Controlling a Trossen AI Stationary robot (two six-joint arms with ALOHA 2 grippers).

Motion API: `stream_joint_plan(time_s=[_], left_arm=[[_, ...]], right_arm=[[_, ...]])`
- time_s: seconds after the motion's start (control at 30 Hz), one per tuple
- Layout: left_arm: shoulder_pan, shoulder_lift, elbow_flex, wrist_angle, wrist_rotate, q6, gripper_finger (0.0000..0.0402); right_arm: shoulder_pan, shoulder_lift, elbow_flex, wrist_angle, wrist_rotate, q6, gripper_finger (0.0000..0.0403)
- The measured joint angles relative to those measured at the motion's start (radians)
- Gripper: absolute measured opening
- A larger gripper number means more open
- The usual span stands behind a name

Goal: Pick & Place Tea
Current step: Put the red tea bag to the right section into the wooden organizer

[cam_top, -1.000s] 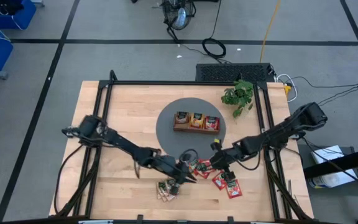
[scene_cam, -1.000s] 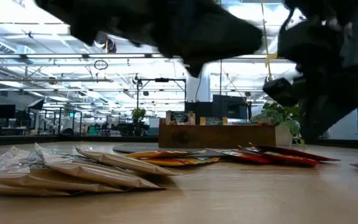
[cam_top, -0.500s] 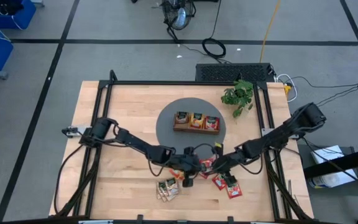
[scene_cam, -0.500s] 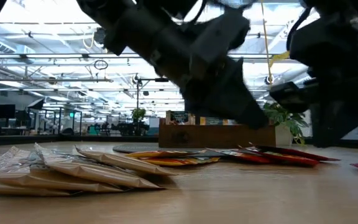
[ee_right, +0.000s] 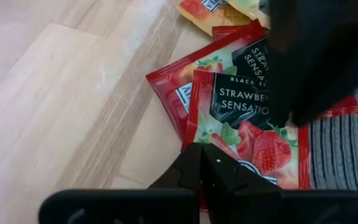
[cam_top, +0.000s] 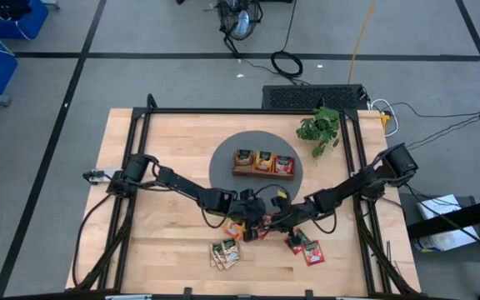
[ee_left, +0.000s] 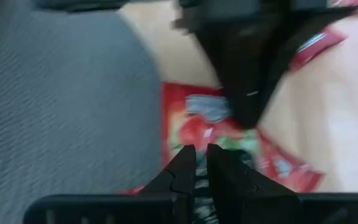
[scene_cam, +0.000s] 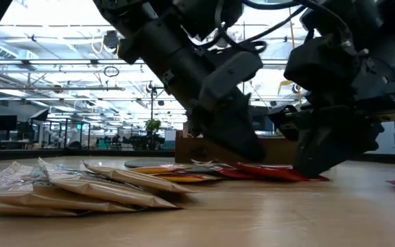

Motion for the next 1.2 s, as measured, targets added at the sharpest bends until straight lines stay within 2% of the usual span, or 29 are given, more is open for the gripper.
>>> stream_joint_plan(time_s=[0.1, 0.27, 0.43, 0.53, 0.77, 1.2], left_arm=[[0.017, -0.032, 0.000, -0.070, -0.005, 0.009, 0.0072], [0.033, -0.104, 0.000, -0.190, -0.008, 0.009, 0.0140], [0.018, -0.136, 0.000, -0.229, -0.006, -0.011, 0.0205], [0.011, -0.135, 0.000, -0.223, -0.003, -0.017, 0.0231], [0.035, -0.126, 0.000, -0.192, 0.041, -0.073, 0.0254], [0.097, -0.075, 0.000, -0.180, 0.148, -0.110, 0.0255]], right_arm=[[0.000, 0.011, -0.001, 0.002, 0.009, -0.002, 0.0001], [0.031, -0.014, -0.004, 0.044, 0.084, -0.056, 0.0000], [0.080, -0.091, -0.007, -0.004, 0.153, -0.076, 0.0000], [0.112, -0.118, -0.005, -0.028, 0.155, -0.070, 0.0000], [0.160, -0.119, -0.006, -0.069, 0.153, -0.060, 0.0000], [0.117, -0.121, -0.035, -0.073, 0.156, -0.081, 0.0000]])
